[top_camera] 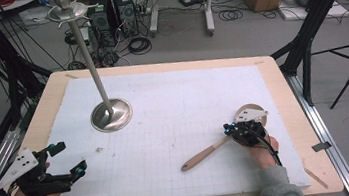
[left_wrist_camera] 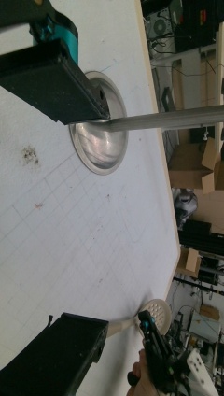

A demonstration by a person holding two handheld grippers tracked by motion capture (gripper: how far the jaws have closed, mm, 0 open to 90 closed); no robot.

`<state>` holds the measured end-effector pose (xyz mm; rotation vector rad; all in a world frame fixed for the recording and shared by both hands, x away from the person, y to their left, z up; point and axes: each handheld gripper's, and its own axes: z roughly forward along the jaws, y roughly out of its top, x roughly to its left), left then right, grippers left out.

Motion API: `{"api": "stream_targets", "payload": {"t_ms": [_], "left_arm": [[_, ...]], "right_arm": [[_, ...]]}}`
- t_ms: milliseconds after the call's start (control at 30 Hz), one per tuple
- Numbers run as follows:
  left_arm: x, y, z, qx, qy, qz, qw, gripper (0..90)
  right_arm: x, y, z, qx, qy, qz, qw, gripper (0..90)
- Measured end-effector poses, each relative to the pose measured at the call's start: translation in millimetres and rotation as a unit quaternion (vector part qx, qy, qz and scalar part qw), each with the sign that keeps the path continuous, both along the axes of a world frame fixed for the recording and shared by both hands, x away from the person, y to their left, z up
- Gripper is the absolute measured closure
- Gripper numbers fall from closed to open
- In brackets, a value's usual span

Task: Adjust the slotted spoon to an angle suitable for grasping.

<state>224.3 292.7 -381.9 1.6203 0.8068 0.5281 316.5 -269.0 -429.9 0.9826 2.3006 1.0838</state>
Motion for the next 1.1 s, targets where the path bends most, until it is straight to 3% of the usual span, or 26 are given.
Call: {"api": "stream_targets", "payload": {"t_ms": [133, 200, 267, 533, 733, 967, 1100], "left_arm": [[1.0, 0.7, 0.2, -0.001, 0.000, 0.000, 1.0000, 2.5], [1.1, 0.1, 0.5, 0.001, -0.001, 0.000, 1.0000, 2.5], [1.0, -0.5, 0.7, 0.000, -0.002, -0.001, 1.0000, 2.5], [2.8, -2.8, 0.9, 0.001, -0.001, -0.004, 1.0000, 2.5], [2.4, -2.1, 0.9, 0.001, -0.001, -0.003, 1.0000, 2.5], [0.2, -2.2, 1.7, 0.001, -0.003, -0.003, 1.0000, 2.5], [-0.4, -1.7, 0.9, 0.003, -0.002, -0.002, 1.0000, 2.5]], "right_arm": [[-18.3, 10.0, 6.3, -0.004, -0.013, 0.047, 0.9988, 90.0], [-33.7, 17.4, 6.8, 0.015, -0.003, 0.078, 0.9968, 90.0], [-40.8, 22.6, 4.4, 0.014, 0.003, 0.095, 0.9954, 90.0], [-46.7, 41.7, -9.5, 0.007, 0.028, 0.135, 0.9904, 90.0], [-38.2, 50.1, -11.0, 0.010, 0.030, 0.134, 0.9905, 90.0], [-20.1, 62.7, -11.9, 0.012, 0.027, 0.115, 0.9930, 90.0], [-0.9, 68.4, -15.6, 0.037, 0.029, 0.092, 0.9946, 90.0]]}}
